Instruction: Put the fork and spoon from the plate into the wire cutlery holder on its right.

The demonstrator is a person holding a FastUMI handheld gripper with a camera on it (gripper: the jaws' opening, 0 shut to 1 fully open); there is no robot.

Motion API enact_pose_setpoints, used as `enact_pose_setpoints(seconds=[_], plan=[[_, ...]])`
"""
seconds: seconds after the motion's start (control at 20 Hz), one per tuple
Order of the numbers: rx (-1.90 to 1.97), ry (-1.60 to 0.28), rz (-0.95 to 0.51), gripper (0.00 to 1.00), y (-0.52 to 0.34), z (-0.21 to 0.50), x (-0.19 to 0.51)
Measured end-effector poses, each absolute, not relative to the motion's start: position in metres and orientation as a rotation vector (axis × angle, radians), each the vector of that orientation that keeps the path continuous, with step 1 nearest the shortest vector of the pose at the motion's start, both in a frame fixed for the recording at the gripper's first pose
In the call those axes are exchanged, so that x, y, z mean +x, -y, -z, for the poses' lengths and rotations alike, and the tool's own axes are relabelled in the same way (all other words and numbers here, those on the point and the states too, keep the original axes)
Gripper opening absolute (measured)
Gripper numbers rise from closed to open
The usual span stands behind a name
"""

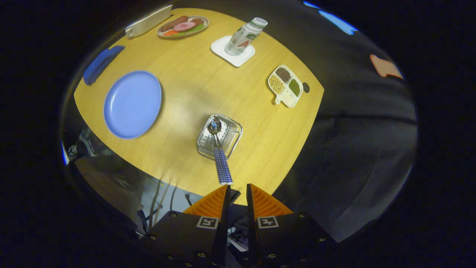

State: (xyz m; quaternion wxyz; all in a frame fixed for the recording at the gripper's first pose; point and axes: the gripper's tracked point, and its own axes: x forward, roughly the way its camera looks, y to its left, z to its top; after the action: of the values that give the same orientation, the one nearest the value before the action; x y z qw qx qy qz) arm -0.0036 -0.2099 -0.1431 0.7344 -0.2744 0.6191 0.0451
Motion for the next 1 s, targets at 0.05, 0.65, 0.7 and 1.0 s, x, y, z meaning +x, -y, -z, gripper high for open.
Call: enact_pose_setpoints(seconds=[0.05, 0.65, 0.7, 1.0], plan=[[-0.538, -1.291, -0.092, 0.23, 0.195, 0.142, -0.006], [0.032, -0.271, -0.108, 0.24, 0.031, 0.062, -0.026], [0.056, -0.215, -0.116, 0.24, 0.025, 0.050, -0.029], [-0.005, -0.051, -0.121, 0.48, 0.007, 0.027, -0.024]])
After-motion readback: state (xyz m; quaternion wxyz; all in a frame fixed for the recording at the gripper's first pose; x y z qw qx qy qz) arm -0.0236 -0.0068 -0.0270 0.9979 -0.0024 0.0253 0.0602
